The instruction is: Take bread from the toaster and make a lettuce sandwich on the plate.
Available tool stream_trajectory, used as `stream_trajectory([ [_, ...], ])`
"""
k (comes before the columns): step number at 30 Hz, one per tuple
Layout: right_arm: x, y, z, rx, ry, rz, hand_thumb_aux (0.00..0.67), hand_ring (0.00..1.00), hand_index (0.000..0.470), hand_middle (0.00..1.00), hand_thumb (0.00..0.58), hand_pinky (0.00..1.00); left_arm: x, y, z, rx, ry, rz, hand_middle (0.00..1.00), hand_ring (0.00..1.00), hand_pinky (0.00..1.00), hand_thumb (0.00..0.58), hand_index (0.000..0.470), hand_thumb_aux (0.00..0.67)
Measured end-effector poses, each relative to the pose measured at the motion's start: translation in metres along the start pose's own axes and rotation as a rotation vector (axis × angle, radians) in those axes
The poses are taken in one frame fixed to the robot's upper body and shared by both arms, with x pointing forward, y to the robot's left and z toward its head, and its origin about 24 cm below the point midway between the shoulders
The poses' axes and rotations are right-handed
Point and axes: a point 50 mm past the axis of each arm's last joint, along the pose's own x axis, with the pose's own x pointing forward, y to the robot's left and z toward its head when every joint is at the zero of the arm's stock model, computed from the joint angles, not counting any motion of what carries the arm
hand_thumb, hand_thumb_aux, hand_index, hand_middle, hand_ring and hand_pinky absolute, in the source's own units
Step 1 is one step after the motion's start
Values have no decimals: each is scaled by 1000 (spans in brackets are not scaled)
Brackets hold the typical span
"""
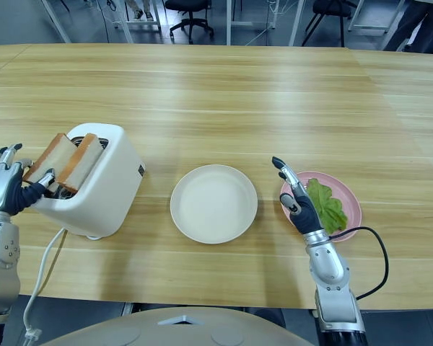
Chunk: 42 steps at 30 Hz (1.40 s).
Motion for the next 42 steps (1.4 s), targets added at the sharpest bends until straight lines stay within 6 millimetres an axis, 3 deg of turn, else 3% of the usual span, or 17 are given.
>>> stream_trajectory([
  [2, 2, -9, 0, -103, -9, -21, 0, 0, 0, 0, 0, 0, 1, 8, 1, -16, -10, 64, 314, 314, 314, 580, 460, 670],
  [3, 3, -13, -1, -139, -8, -39, 0, 0, 0, 0, 0, 0, 1, 12, 1, -25, -12, 95, 620, 620, 620, 580, 460, 670],
  [4, 4, -17, -2, -176, -6, -55, 0, 0, 0, 0, 0, 0, 2, 17, 1, -33, -14, 129, 824, 824, 824, 580, 460, 670],
  [5, 4, -21, -2, -212, -6, -65, 0, 0, 0, 0, 0, 0, 3, 21, 2, -41, -15, 158, 824, 824, 824, 580, 460, 670],
  [6, 5, -24, -2, -245, -8, -75, 0, 0, 0, 0, 0, 0, 3, 23, 2, -47, -16, 179, 925, 925, 925, 580, 460, 670],
  [9, 4, -27, -5, -297, -1, -82, 0, 0, 0, 0, 0, 0, 3, 23, 2, -61, -19, 191, 949, 949, 949, 580, 460, 670],
  [10, 4, -27, -5, -306, 1, -82, 0, 0, 0, 0, 0, 0, 2, 23, 2, -63, -20, 193, 1000, 1000, 1000, 580, 460, 670],
  [18, 3, -28, -10, -331, 16, -77, 0, 0, 0, 0, 0, 0, 1, 19, 5, -81, -40, 177, 1000, 1000, 1000, 580, 460, 670],
  [19, 3, -28, -10, -332, 16, -76, 0, 0, 0, 0, 0, 0, 1, 17, 4, -75, -38, 161, 620, 620, 620, 578, 433, 631],
  [20, 3, -28, -10, -331, 16, -76, 0, 0, 0, 0, 0, 0, 0, 14, 3, -60, -33, 145, 0, 0, 0, 505, 294, 428],
  [21, 3, -28, -10, -330, 17, -75, 0, 0, 0, 0, 0, 0, 0, 13, 2, -48, -24, 138, 0, 0, 0, 449, 242, 352],
  [22, 3, -28, -10, -329, 18, -74, 0, 0, 0, 0, 0, 0, 0, 12, 0, -29, -13, 136, 0, 0, 0, 291, 135, 197],
  [23, 3, -27, -10, -328, 19, -73, 0, 0, 0, 0, 0, 0, 1, 12, -2, -12, -1, 133, 0, 0, 0, 0, 0, 0],
  [42, 2, -22, -10, -286, 17, -58, 0, 0, 0, 0, 0, 0, 1, -8, -10, 23, 76, -20, 0, 0, 0, 0, 0, 0],
])
